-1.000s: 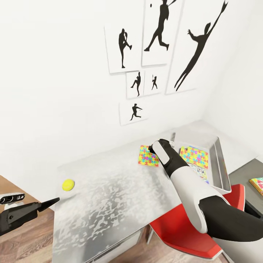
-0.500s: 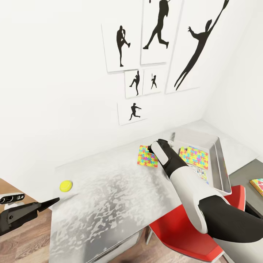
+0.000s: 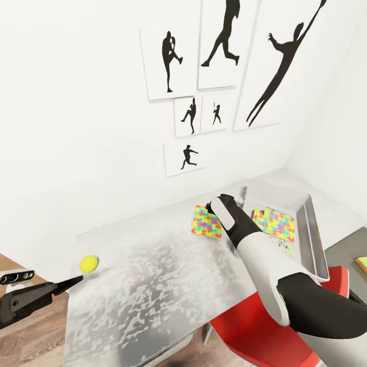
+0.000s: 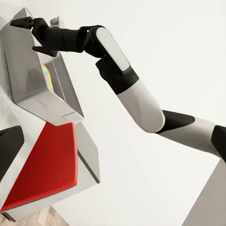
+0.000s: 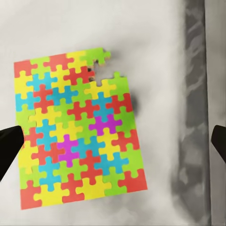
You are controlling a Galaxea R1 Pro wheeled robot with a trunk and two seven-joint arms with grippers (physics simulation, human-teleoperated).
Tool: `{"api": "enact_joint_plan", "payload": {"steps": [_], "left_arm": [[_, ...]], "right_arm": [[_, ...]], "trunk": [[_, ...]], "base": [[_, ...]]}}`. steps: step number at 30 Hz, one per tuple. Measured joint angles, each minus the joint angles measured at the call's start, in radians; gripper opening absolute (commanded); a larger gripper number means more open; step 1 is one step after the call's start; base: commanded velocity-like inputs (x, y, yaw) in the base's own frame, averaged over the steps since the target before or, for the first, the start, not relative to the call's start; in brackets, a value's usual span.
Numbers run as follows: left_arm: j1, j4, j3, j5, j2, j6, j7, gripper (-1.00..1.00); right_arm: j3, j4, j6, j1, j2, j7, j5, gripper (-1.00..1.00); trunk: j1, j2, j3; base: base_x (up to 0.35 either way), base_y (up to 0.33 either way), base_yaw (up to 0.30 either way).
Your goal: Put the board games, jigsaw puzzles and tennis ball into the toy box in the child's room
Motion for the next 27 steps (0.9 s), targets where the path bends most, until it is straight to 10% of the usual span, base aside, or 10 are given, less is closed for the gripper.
{"api": "enact_joint_plan", "payload": {"steps": [27], "left_arm": [[0.001, 0.0, 0.0, 0.0, 0.0, 0.0, 0.0, 1.0]], "right_arm": [[0.001, -0.001, 0.0, 0.0, 0.0, 0.0, 0.0, 1.0]], "trunk": [[0.0, 0.0, -0.004]], "base": [[0.004, -0.08, 0.068]]}}
